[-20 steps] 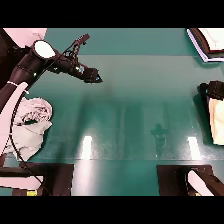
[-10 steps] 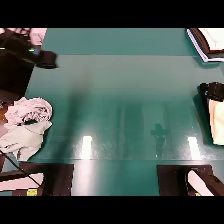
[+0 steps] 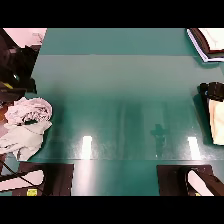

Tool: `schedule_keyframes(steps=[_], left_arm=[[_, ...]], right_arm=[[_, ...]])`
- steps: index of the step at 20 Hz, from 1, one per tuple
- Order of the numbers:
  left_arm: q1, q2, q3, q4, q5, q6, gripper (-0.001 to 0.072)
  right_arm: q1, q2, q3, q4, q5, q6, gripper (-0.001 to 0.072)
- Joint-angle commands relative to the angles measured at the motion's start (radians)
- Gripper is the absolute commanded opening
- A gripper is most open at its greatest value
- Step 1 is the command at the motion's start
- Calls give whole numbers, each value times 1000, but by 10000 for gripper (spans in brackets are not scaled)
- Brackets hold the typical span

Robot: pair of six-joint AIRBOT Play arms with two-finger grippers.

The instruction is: Fold the shirts.

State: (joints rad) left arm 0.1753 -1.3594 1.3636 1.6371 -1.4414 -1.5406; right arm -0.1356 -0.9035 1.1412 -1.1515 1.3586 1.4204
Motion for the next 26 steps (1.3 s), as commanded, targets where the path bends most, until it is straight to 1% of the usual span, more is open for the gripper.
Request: schedule_keyframes(steps=[1, 2, 3, 4, 5, 6, 7, 9, 10, 13, 14, 16, 17, 19, 20, 21, 23, 24, 26], left_arm=[[23, 2, -234, 34, 134, -31, 697], [23, 2, -271, 36, 153, -32, 677], [23, 2, -296, 37, 167, -30, 504], [23, 2, -303, 36, 175, -30, 355], [23, 2, -299, 36, 180, -31, 256], [23, 2, -286, 35, 180, -31, 186], [23, 2, -262, 31, 174, -29, 32], [19, 13, -184, 11, 149, -20, 23], [11, 27, -129, -4, 135, -2, 22], [-72, 101, 117, -101, 106, 94, 23], [-112, 127, 210, -166, 106, 126, 23], [-209, 163, 409, -352, 99, 164, 22], [-262, 164, 498, -446, 82, 198, 22], [-374, 164, 620, -623, 71, 256, 22], [-436, 164, 649, -689, 74, 290, 23], [-494, 164, 655, -723, 73, 315, 23], [-604, 161, 637, -724, 73, 325, 23], [-643, 146, 634, -724, 63, 345, 23], [-672, 103, 633, -716, 57, 371, 23]], right_arm=[[1, 0, 0, 0, -8, 0, 12], [1, 0, 0, 0, -12, 0, 13], [1, 0, 0, 1, -20, 0, 12], [1, 0, 0, 1, -27, 1, 13], [2, 0, 0, 1, -32, 1, 13], [2, 0, 0, 2, -33, 1, 13], [2, 0, 0, 2, -33, 1, 13], [2, 1, 0, 3, -40, 1, 13], [2, 1, 0, 9, -56, 1, 13], [1, 0, 57, 35, -111, 0, 13], [1, 0, 92, 35, -134, 1, 13], [1, 0, 176, 35, -176, 1, 12], [1, 0, 218, 34, -196, 0, 12], [1, 0, 293, 34, -230, 0, 13], [1, 0, 325, 34, -239, 0, 12], [1, 0, 355, 34, -245, 0, 12], [1, 0, 400, 34, -248, 0, 13], [1, 0, 415, 34, -249, 0, 13], [1, 0, 430, 34, -247, 0, 12]])
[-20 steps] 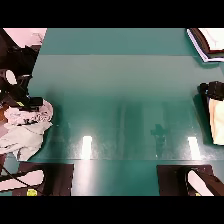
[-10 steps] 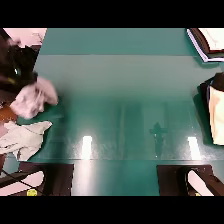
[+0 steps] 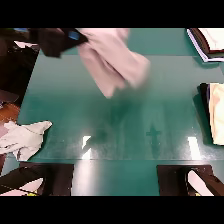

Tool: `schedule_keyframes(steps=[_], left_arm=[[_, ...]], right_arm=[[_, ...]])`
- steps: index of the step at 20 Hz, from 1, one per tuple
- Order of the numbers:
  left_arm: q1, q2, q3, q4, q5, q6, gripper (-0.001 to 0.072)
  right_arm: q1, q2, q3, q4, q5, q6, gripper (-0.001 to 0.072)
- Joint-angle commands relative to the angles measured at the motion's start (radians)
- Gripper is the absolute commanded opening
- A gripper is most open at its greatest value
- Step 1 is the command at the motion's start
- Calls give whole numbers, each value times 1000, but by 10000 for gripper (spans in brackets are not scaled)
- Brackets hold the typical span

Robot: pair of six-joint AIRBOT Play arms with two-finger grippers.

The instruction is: Fold the shirts.

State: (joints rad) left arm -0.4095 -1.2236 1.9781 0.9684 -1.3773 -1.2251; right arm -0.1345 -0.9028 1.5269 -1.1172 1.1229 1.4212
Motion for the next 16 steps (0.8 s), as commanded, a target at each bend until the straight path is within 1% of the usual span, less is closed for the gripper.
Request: schedule_keyframes(steps=[1, 5, 6, 7, 8, 11, 13, 14, 16], left_arm=[[-87, -60, 13, -38, -6, 55, 23], [-82, -205, -25, 137, -6, 33, 24], [-82, -250, -39, 167, 7, 7, 92], [-82, -293, -48, 189, 14, -14, 405], [-82, -338, -53, 226, 16, -44, 586], [-32, -415, -53, 325, -37, -134, 586], [57, -409, -53, 326, -132, -167, 585], [111, -401, -53, 325, -201, -180, 585], [204, -386, -71, 287, -312, -205, 586]], right_arm=[[0, 0, 43, 0, -6, 0, 13], [0, -1, 43, -3, 40, 0, 12], [0, -1, 43, -3, 41, 0, 12], [0, -1, 43, -3, 41, 0, 13], [0, 0, 43, -3, 41, 0, 13], [0, -1, 43, -3, 41, 0, 13], [0, -1, 43, -8, 47, -1, 13], [0, -1, 43, -12, 50, -1, 13], [0, -8, 43, -11, 50, -1, 13]])
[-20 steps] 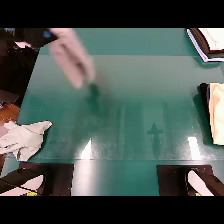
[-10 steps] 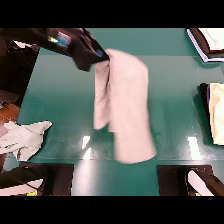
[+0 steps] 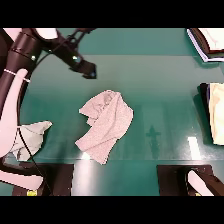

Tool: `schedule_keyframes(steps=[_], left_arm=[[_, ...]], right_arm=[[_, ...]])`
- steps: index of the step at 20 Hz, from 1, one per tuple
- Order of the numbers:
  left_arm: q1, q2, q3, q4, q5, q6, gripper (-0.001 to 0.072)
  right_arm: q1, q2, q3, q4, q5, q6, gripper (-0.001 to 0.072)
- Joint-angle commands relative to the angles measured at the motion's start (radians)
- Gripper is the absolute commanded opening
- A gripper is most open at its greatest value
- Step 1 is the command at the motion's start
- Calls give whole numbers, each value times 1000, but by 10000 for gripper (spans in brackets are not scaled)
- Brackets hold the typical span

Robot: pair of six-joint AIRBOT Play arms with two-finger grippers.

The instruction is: Fold the shirts.

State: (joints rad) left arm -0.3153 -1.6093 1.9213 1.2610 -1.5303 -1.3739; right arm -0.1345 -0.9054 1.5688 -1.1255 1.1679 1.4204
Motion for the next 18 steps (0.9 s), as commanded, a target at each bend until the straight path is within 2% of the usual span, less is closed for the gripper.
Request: schedule_keyframes(steps=[1, 5, 8, 11, 14, 18], left_arm=[[142, 27, -63, -40, -160, -61, 586], [160, 227, -471, -86, -11, -35, 586], [157, 393, -850, -186, 120, -4, 586], [157, 489, -1128, -246, 181, 32, 585], [157, 506, -1269, -303, 238, 72, 586], [153, 506, -1343, -331, 298, 77, 585]], right_arm=[[0, -11, 0, -3, 6, 0, 12], [1, -56, -1, 1, 50, 0, 13], [4, -105, -1, 6, 93, 0, 13], [24, -142, -1, 8, 97, 0, 12], [79, -171, -1, 8, 93, 0, 13], [160, -201, -1, 4, 79, 0, 13]])
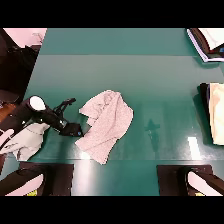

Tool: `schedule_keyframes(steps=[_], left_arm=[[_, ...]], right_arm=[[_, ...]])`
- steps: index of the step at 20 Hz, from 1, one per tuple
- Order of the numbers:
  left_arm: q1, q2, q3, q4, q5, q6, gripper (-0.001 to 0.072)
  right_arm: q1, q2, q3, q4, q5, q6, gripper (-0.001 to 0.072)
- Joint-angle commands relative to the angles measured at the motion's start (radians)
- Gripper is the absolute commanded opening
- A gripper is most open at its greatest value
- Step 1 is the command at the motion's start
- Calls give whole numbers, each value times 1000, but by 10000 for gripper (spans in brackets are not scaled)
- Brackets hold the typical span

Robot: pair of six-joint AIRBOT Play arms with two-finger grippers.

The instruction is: Fold the shirts.

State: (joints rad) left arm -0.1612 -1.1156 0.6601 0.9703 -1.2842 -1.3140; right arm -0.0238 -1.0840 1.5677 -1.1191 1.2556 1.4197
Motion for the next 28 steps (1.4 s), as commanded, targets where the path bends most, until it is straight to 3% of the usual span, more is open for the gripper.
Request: schedule_keyframes(steps=[1, 4, 7, 8, 12, 16, 17, 18, 19, 22, 28], left_arm=[[-2, 13, -91, -51, 51, 26, 585], [-2, 13, -113, -58, 51, 32, 583], [-2, 13, -116, -62, 54, 43, 136], [-2, 13, -115, -66, 52, 47, 25], [-1, 36, 53, -15, -75, 37, 22], [-1, 109, 481, 106, -195, 1, 23], [-1, 118, 583, 116, -205, 1, 23], [-1, 123, 674, 119, -209, 1, 23], [-1, 123, 760, 119, -211, 1, 23], [-1, 123, 891, 120, -211, -22, 23], [-1, 121, 889, 127, -246, -48, 23]], right_arm=[[63, -27, 0, -2, -13, 0, 13], [95, -32, 0, -7, -28, 0, 12], [101, -32, 0, -7, -31, 1, 12], [101, -32, 0, -6, -30, 1, 12], [101, -33, 0, 4, -9, 1, 13], [101, -53, -18, 66, 54, 0, 30], [101, -66, -45, 114, 65, 0, 175], [104, -81, -81, 169, 64, 0, 368], [111, -103, -128, 218, 61, 0, 478], [184, -192, -267, 300, 48, -12, 483], [463, -421, -429, 430, -110, -97, 483]])
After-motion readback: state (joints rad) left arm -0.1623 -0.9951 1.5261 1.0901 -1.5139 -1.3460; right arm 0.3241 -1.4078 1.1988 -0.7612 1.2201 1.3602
